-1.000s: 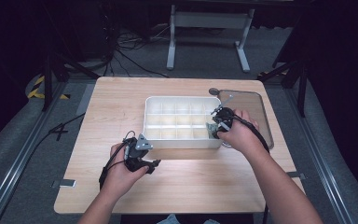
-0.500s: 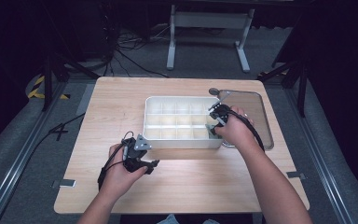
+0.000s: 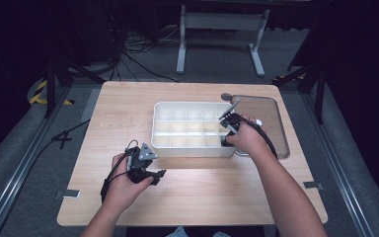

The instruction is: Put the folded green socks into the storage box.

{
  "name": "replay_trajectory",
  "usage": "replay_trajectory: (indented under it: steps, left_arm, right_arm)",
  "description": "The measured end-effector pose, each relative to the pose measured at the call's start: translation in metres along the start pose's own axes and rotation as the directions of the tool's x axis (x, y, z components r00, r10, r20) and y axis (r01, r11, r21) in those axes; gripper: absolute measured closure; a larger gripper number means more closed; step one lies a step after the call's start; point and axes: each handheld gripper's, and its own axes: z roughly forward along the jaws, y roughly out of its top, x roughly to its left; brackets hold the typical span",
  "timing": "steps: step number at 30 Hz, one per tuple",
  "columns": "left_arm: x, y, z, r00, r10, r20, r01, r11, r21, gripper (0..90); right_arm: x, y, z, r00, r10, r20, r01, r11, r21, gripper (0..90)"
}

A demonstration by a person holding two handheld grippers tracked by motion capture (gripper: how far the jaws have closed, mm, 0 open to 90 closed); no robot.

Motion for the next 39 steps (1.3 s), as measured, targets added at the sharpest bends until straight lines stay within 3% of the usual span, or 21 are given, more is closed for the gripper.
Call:
replay_trajectory:
  steps: [2,7,10,11,13,17,19,20,21,23,24,25,26,30,33,36,39]
  left_arm:
    - [0.001,0.000,-0.002,1.0000,-0.002,-0.003,0.002,1.0000,-0.004,33.4]
    - [0.000,0.000,-0.002,1.0000,-0.004,0.003,0.004,1.0000,-0.001,33.3]
    - [-0.001,-0.002,-0.002,1.0000,0.004,0.006,-0.004,1.0000,0.005,33.3]
    - [-0.001,-0.002,-0.002,1.0000,0.004,0.006,-0.004,1.0000,0.005,33.3]
    - [-0.002,-0.003,-0.004,1.0000,0.000,0.002,0.000,1.0000,0.007,33.3]
    - [-0.003,-0.003,-0.005,1.0000,0.000,0.003,0.000,1.0000,0.005,33.2]
    - [-0.004,-0.004,-0.007,0.9999,-0.003,0.012,0.003,1.0000,0.007,33.2]
    - [-0.004,-0.003,-0.009,0.9999,0.000,0.013,-0.001,0.9999,0.013,33.1]
    - [-0.004,-0.003,-0.009,0.9999,0.000,0.013,-0.001,0.9999,0.013,33.1]
    - [-0.004,-0.003,-0.011,0.9999,0.005,0.013,-0.006,1.0000,0.007,33.0]
    - [-0.005,-0.003,-0.012,0.9999,0.007,0.008,-0.007,0.9999,0.007,32.8]
    - [-0.005,-0.004,-0.012,0.9999,0.011,0.005,-0.011,0.9999,0.006,31.7]
    - [-0.006,-0.004,-0.013,0.9999,0.010,0.008,-0.010,0.9999,0.005,31.7]
    - [-0.009,-0.002,-0.014,0.9996,0.011,0.025,-0.011,0.9999,0.011,31.7]
    - [-0.009,0.000,-0.021,0.9991,0.034,0.026,-0.035,0.9987,0.037,31.3]
    - [-0.008,0.001,-0.031,0.9986,0.037,0.037,-0.039,0.9984,0.040,30.1]
    - [-0.009,0.002,-0.037,0.9978,0.047,0.046,-0.049,0.9974,0.052,30.1]
  right_arm:
    - [0.001,-0.004,-0.006,0.9999,-0.011,-0.012,0.010,0.999,-0.044,65.4]
    - [0.000,-0.011,-0.019,0.9998,-0.010,-0.015,0.008,0.995,-0.102,60.4]
    - [-0.003,-0.020,-0.036,0.9994,-0.005,-0.033,-0.001,0.984,-0.176,57.2]
    - [-0.003,-0.020,-0.036,0.9994,-0.005,-0.033,-0.001,0.984,-0.176,57.2]
    - [-0.002,-0.027,-0.045,0.9994,-0.024,-0.024,0.018,0.975,-0.222,56.9]
    - [0.002,-0.033,-0.052,0.9982,-0.059,-0.013,0.054,0.967,-0.250,56.8]
    - [0.006,-0.039,-0.059,0.9972,-0.070,-0.024,0.060,0.953,-0.297,56.5]
    - [0.011,-0.044,-0.066,0.9949,-0.099,-0.019,0.087,0.939,-0.333,56.0]
    - [0.011,-0.044,-0.066,0.9949,-0.099,-0.019,0.087,0.939,-0.333,56.0]
    - [0.016,-0.051,-0.072,0.9922,-0.122,-0.027,0.104,0.923,-0.369,53.6]
    - [0.018,-0.055,-0.075,0.9891,-0.143,-0.033,0.119,0.913,-0.390,52.0]
    - [0.024,-0.064,-0.077,0.9820,-0.183,-0.046,0.146,0.892,-0.429,51.8]
    - [0.024,-0.064,-0.077,0.9820,-0.183,-0.046,0.146,0.892,-0.429,51.8]
    - [0.034,-0.081,-0.078,0.9766,-0.213,-0.028,0.175,0.866,-0.469,50.7]
    - [0.042,-0.091,-0.081,0.9724,-0.230,-0.042,0.179,0.848,-0.499,49.7]
    - [0.049,-0.099,-0.084,0.9686,-0.243,-0.050,0.179,0.822,-0.541,47.8]
    - [0.056,-0.107,-0.084,0.9639,-0.260,-0.059,0.183,0.809,-0.559,44.0]
